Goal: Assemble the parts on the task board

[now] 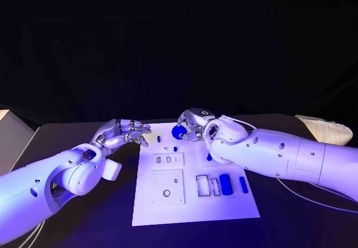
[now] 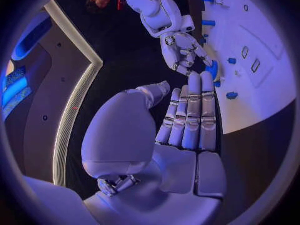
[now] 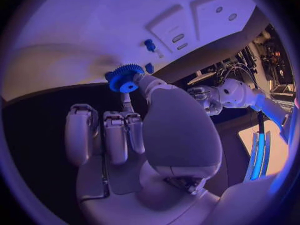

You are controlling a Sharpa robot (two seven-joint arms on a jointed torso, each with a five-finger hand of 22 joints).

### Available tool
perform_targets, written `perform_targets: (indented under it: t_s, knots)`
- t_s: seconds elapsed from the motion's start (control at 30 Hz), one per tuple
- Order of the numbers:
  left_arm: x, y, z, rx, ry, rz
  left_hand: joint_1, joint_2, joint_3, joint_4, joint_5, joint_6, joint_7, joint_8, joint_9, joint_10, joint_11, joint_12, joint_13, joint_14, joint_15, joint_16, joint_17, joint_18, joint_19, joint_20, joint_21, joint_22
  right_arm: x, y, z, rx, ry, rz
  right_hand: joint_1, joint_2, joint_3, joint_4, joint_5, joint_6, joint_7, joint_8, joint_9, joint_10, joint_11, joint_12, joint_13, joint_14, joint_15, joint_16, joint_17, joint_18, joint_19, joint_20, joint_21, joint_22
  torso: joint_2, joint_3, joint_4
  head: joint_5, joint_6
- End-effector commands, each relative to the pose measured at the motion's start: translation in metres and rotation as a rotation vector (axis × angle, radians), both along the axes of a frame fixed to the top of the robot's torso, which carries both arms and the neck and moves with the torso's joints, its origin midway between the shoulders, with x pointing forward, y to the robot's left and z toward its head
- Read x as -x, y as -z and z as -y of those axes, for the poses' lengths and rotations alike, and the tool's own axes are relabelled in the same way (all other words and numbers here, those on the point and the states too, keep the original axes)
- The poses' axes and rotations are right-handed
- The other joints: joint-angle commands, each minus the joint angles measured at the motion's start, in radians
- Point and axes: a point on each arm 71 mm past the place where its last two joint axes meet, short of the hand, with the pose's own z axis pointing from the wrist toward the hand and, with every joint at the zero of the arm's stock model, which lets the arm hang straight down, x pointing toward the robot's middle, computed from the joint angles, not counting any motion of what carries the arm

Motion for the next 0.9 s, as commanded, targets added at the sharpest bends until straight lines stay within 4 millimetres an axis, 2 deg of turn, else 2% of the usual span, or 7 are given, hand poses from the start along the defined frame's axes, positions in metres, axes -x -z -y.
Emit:
perform_targets:
  t_s: [0.03,0.17,0.4,0.6,0.9]
  knots:
    - [0.001,-0.001,0.005,0.006,0.028,0.004,-0.001,0.009,0.001,-0.004,0.0,-0.01,0.0,-0.005,0.001,-0.007,-0.001,-0.003,0.0,-0.007,-0.003,-0.004,0.002,0.002,-0.007,0.001,0.004,0.001,-0.002,0.004,-0.003,0.026,0.003,0.014,-0.006,0.0,0.007,0.001,0.004,0.016,-0.004,0.003,0.001,0.106,0.001,0.003,0.263,0.095,-0.003,0.005,0.22,-0.011,0.053,-0.004,0.003,0.056,0.0,-0.0005,0.0006,0.002,-0.003]
    - [0.001,-0.001,0.007,0.009,0.032,0.004,-0.001,0.009,0.001,-0.004,0.0,-0.01,0.0,-0.005,0.001,-0.007,-0.001,-0.003,0.0,-0.007,-0.003,-0.004,0.002,0.002,-0.007,0.001,0.004,0.001,-0.004,0.009,-0.007,0.034,0.004,0.006,-0.007,-0.003,0.011,-0.002,0.008,0.014,-0.003,0.002,0.001,0.106,0.002,0.003,0.263,0.095,-0.002,0.005,0.22,-0.011,0.053,-0.003,0.003,0.056,0.0,-0.002,0.0024,0.006,-0.005]
    - [0.001,-0.001,0.008,0.01,0.036,0.003,-0.001,0.009,0.001,-0.004,0.0,-0.01,0.0,-0.005,0.001,-0.007,-0.001,-0.003,0.0,-0.007,-0.003,-0.004,0.002,0.002,-0.007,0.001,0.004,0.001,-0.007,0.012,-0.009,0.044,0.016,0.018,-0.008,-0.004,0.016,-0.005,0.012,0.014,-0.002,0.001,0.0,0.106,0.003,0.003,0.263,0.095,-0.001,0.005,0.221,-0.011,0.053,-0.002,0.003,0.056,0.001,0.0,-0.0014,0.004,-0.003]
    - [0.001,-0.001,0.008,0.008,0.034,0.004,-0.001,0.009,0.001,-0.004,0.0,-0.01,0.0,-0.005,0.001,-0.007,-0.001,-0.003,0.0,-0.007,-0.003,-0.004,0.002,0.002,-0.007,0.001,0.004,0.001,-0.009,0.011,-0.009,0.045,0.027,0.046,-0.011,-0.007,0.019,-0.008,0.015,0.013,-0.001,0.0,0.0,0.106,0.003,0.003,0.263,0.095,0.0,0.004,0.22,-0.011,0.053,-0.001,0.003,0.056,0.0,-0.0004,0.0013,0.003,-0.004]
    - [0.001,-0.001,0.008,0.008,0.037,0.004,0.0,0.01,0.002,-0.009,-0.001,-0.01,0.0,-0.005,0.003,-0.008,0.0,-0.003,0.001,-0.008,-0.002,-0.005,0.003,0.002,-0.011,0.002,0.01,0.005,-0.007,0.016,-0.016,0.045,0.014,0.049,-0.011,-0.007,0.019,-0.008,0.015,0.013,-0.001,0.0,0.0,0.106,0.003,0.003,0.263,0.095,0.0,0.004,0.22,-0.011,0.053,-0.001,0.003,0.056,0.001,-0.0003,0.0006,0.008,-0.006]
